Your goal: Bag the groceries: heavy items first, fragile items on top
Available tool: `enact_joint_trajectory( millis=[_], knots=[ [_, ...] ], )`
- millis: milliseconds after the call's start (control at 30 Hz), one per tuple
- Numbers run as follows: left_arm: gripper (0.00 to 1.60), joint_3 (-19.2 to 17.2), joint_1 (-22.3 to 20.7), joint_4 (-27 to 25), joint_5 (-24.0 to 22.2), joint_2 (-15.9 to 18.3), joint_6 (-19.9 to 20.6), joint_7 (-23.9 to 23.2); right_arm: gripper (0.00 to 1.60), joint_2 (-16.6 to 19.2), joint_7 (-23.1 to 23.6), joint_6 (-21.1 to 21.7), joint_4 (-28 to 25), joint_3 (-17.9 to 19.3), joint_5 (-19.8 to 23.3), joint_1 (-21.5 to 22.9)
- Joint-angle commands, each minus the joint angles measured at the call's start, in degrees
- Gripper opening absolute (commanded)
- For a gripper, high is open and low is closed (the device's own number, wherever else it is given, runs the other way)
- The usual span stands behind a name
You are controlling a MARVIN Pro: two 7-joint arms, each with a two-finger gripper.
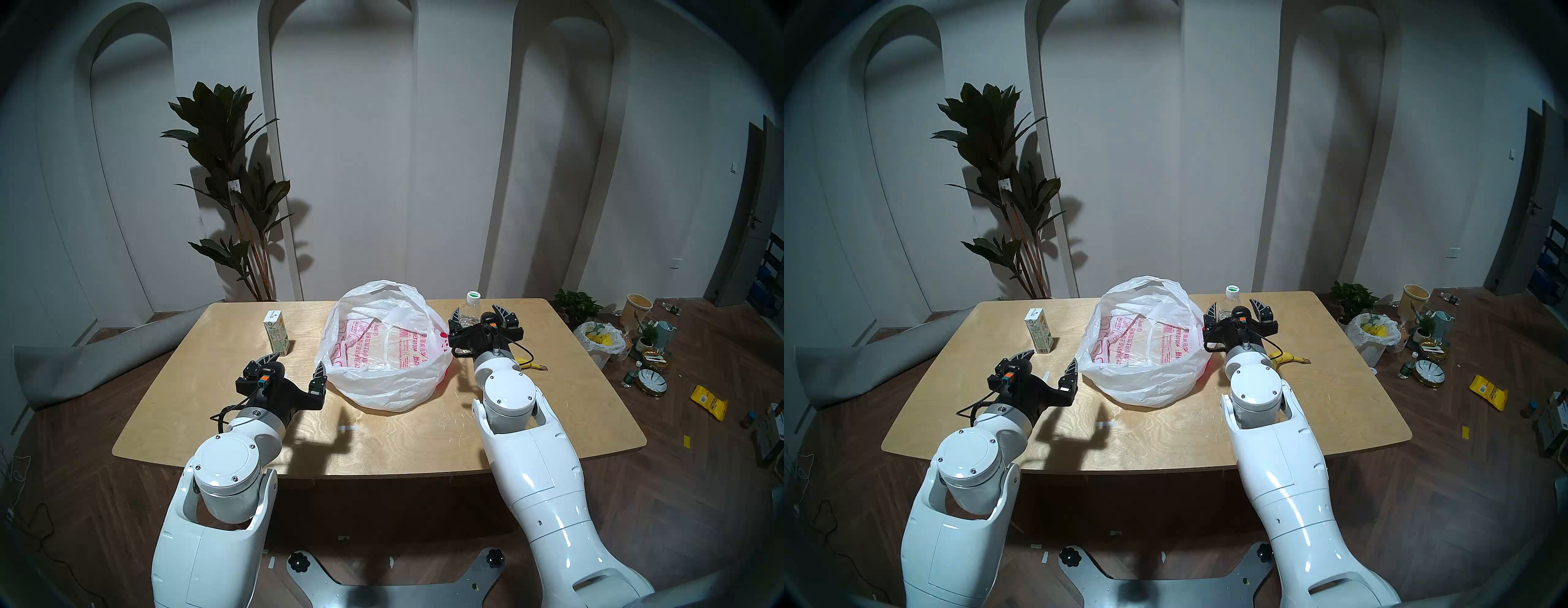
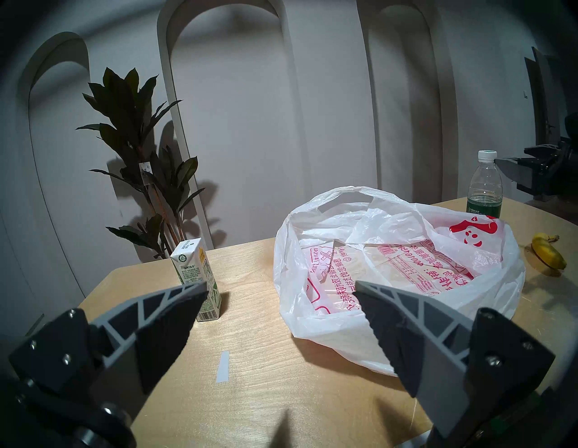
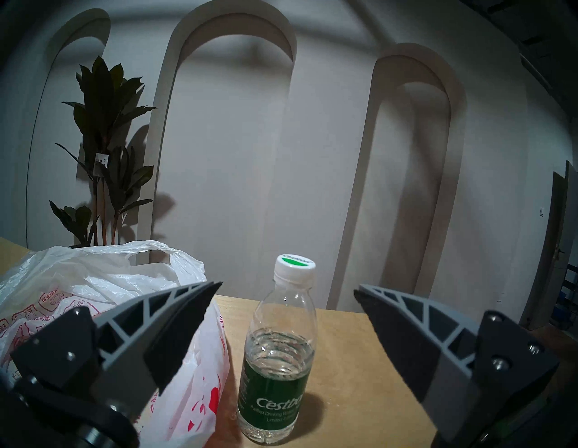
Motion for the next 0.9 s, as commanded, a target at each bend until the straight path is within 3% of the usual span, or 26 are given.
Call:
enact_joint_trajectory(
  millis=[0,267,867],
  knots=[
    [1.60,0.03,-0.56,-0.90,-0.10,-0.09,-0.27,-0.01,1.60,-0.60,-0.42,0.09,1.42,0.81,-0.65,6.38],
    [1.60,0.04,-0.61,-0.88,-0.03,-0.11,-0.29,-0.01,1.60,-0.47,-0.84,0.72,5.46,1.67,-1.37,9.85],
    [1.60,0.05,-0.66,-0.93,0.12,-0.16,-0.32,-0.02,1.60,-1.24,-1.65,1.07,20.20,2.13,-2.96,19.24]
  ],
)
